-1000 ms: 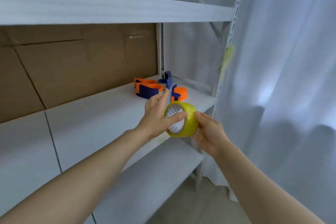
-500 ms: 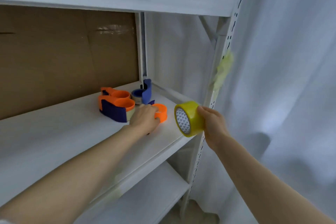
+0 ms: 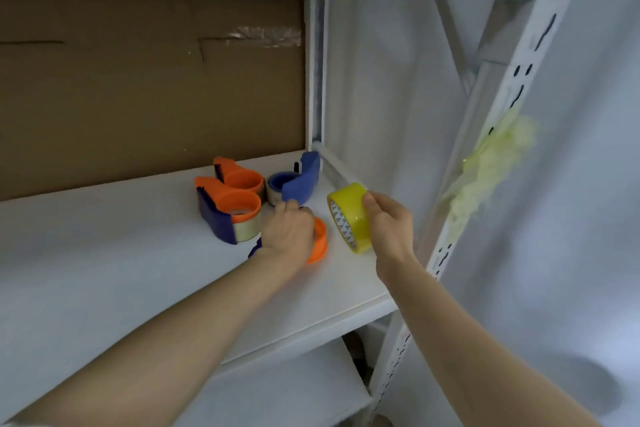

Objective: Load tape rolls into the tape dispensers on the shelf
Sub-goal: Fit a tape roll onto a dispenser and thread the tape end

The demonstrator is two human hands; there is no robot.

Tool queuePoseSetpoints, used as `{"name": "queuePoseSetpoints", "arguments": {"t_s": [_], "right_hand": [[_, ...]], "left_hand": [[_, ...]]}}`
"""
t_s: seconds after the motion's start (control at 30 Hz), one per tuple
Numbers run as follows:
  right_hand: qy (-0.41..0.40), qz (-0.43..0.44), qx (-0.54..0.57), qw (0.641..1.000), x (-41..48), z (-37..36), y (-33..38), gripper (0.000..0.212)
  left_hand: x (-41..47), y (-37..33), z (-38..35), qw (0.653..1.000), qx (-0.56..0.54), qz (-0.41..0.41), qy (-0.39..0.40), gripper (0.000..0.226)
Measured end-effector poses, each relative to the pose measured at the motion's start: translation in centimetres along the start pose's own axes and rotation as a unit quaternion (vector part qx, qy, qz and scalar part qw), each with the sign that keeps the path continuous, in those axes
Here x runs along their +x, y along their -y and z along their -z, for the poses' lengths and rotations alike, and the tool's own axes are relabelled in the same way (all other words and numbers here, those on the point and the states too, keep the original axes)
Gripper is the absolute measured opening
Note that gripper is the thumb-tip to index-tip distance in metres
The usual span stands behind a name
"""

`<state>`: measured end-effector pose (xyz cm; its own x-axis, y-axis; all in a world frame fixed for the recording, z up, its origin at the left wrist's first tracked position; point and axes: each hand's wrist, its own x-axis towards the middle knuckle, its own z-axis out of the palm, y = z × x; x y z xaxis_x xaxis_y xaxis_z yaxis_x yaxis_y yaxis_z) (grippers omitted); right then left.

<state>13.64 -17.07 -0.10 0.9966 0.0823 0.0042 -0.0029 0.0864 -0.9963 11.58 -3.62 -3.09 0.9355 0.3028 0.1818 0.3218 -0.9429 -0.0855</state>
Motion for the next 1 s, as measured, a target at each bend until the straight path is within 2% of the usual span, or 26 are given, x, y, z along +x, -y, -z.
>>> {"name": "queuePoseSetpoints", "arguments": {"t_s": [0.1,0.23,0.33,0.43,0.5,0.57,0.63,0.73,0.8,0.87,0.93,1.0], "right_hand": [[0.049,0.009,-0.011,0.999,1.8,0.1,-0.4,0.014],[0.134,0.022,-0.001,0.991,3.0,0.8,-0.5,0.024],[0.214,0.019,0.003,0.977,3.4,1.6,-0.6,0.016],[0.266,0.039,-0.011,0.963,3.2,2.3,-1.1,0.017],[0.279,0.065,-0.021,0.958,3.2,2.7,-1.5,0.018],[0.368,0.085,-0.036,0.925,2.3,3.5,-1.7,0.019],[0.405,0.138,-0.08,0.9,2.2,3.3,-2.3,0.021],[0.441,0.232,-0.181,0.848,1.9,3.0,-3.0,0.028],[0.452,0.274,-0.233,0.816,1.6,3.0,-4.0,0.028],[0.464,0.288,-0.239,0.803,1.2,3.2,-4.7,0.033],[0.469,0.322,-0.245,0.785,1.0,3.4,-5.1,0.034],[0.485,0.365,-0.272,0.747,0.8,3.6,-5.6,0.032]], "left_hand": [[0.6,-0.1,1.1,0.998,-0.024,0.033,0.052,0.047],[0.0,0.4,1.8,0.985,-0.055,0.012,0.16,0.106],[-1.7,0.9,1.6,0.973,-0.109,-0.01,0.202,0.124],[-3.6,1.4,1.8,0.964,-0.229,0.025,0.135,0.116],[-4.6,1.4,2.1,0.939,-0.328,0.077,0.066,0.102],[-7.2,0.2,2.9,0.903,-0.379,0.198,-0.042,0.077],[-7.7,0.6,3.1,0.87,-0.389,0.286,-0.106,0.056],[-8.3,0.6,2.5,0.84,-0.379,0.379,-0.084,0.037],[-8.9,0.3,2.0,0.818,-0.412,0.393,-0.078,0.032],[-9.5,-0.4,2.0,0.802,-0.451,0.38,-0.093,0.032],[-9.7,-0.9,2.1,0.824,-0.43,0.36,-0.079,0.038],[-9.7,-1.0,2.1,0.854,-0.394,0.334,-0.057,0.043]]}}
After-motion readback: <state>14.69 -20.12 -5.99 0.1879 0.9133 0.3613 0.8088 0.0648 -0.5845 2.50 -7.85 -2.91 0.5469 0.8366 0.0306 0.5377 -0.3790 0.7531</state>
